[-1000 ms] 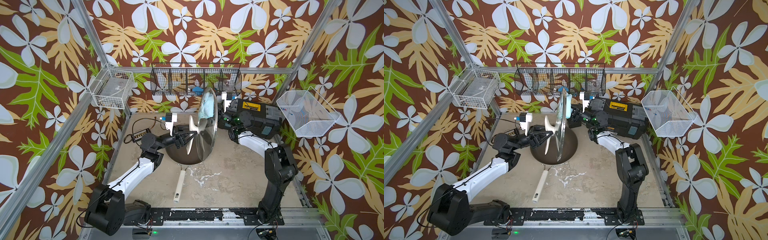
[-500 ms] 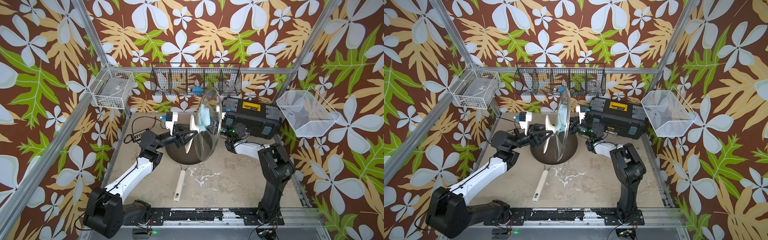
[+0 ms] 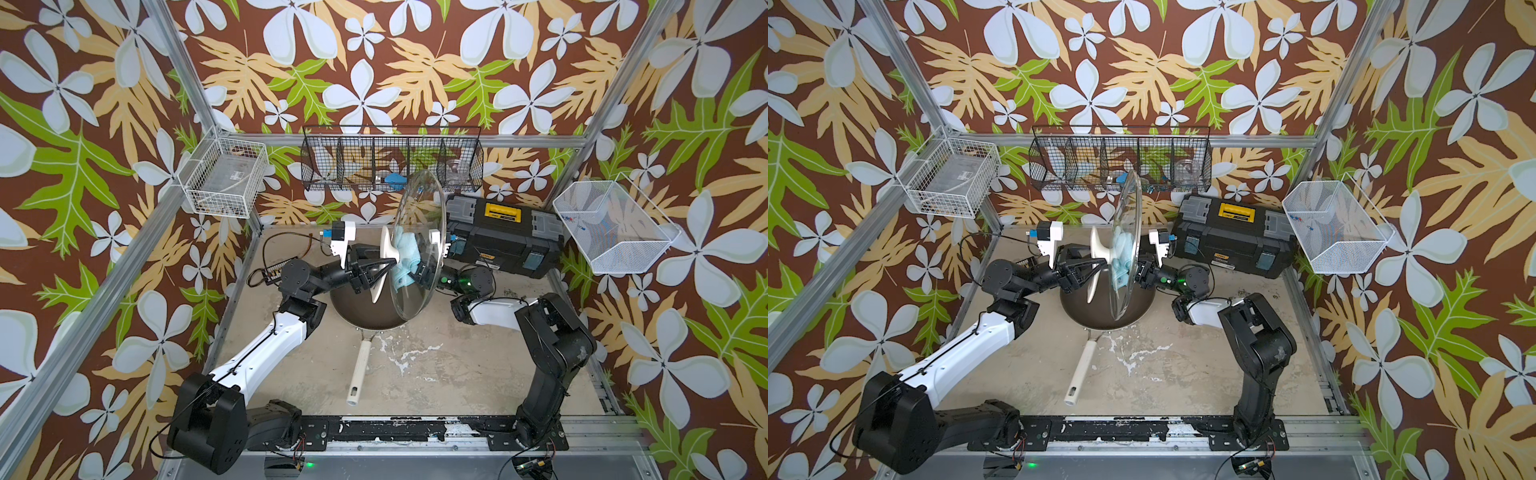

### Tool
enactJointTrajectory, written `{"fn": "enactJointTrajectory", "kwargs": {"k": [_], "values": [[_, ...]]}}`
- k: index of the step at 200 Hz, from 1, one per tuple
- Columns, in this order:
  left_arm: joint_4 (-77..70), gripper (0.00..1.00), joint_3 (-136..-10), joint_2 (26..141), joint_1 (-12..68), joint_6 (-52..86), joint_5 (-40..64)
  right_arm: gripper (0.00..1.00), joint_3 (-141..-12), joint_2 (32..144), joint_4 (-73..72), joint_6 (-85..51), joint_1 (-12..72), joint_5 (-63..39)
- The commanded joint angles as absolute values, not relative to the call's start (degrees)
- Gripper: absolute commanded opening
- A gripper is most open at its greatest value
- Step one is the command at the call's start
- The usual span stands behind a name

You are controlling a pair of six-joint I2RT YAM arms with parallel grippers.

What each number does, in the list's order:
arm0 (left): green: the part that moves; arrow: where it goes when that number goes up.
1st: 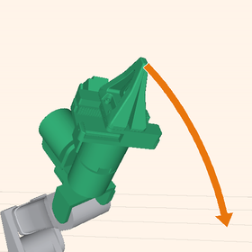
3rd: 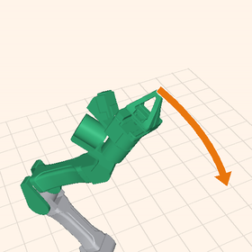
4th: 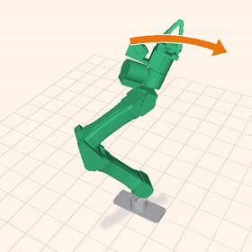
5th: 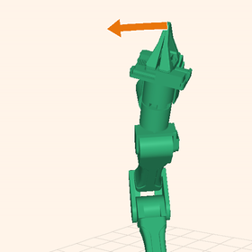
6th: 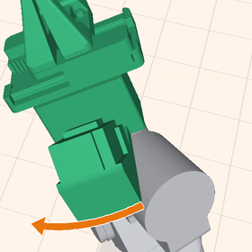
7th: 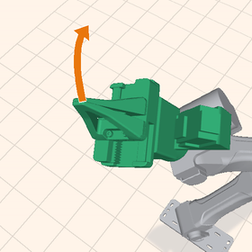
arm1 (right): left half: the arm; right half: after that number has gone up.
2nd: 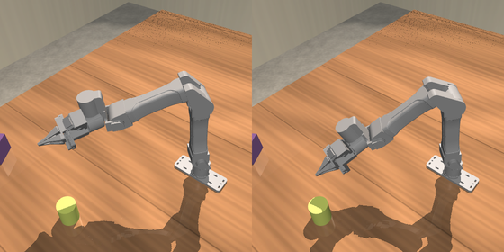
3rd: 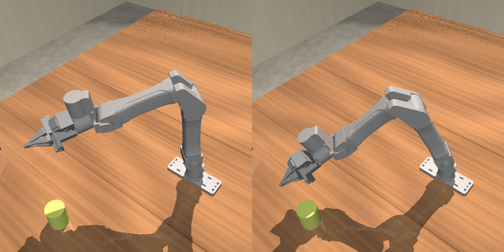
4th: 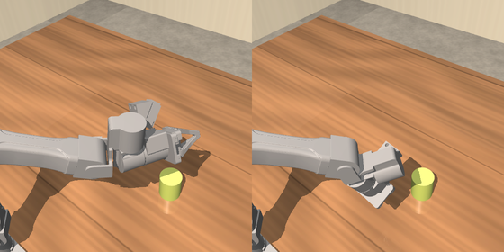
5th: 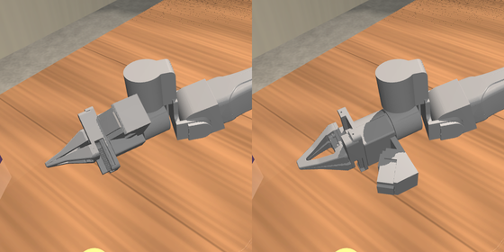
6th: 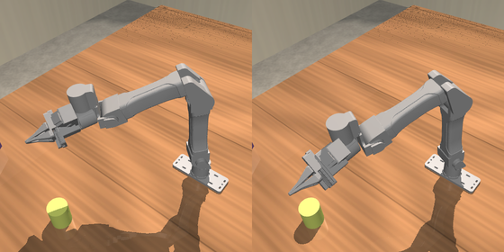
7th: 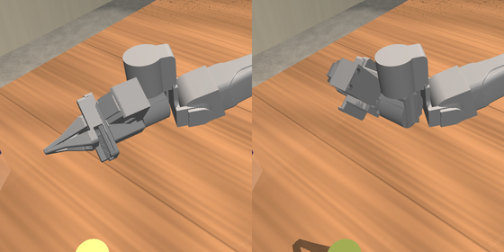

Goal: Wipe the pot lid with a cloth
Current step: Wipe the pot lid.

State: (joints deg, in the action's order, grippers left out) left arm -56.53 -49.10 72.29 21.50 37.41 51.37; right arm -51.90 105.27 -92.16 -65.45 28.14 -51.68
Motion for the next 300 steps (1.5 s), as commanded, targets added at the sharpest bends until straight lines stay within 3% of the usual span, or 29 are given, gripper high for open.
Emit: {"fn": "enactJointTrajectory", "kwargs": {"k": [1,159,228,300], "values": [[-67.2,0.00,-48.9,72.3,21.5,37.1,47.0,0.00,-49.8,104.4,-104.1,-69.3,28.5,-53.0],[-70.4,0.00,-46.5,74.4,21.5,38.0,45.9,0.00,-38.9,83.8,-103.1,-69.9,30.3,-56.6],[-73.2,0.00,-44.5,74.3,21.5,40.8,47.3,0.00,-44.3,78.3,-86.5,-59.4,30.0,-55.2],[-73.2,0.00,-41.4,72.4,21.5,41.9,49.0,0.00,-55.2,83.8,-82.7,-59.6,28.1,-56.4]]}}
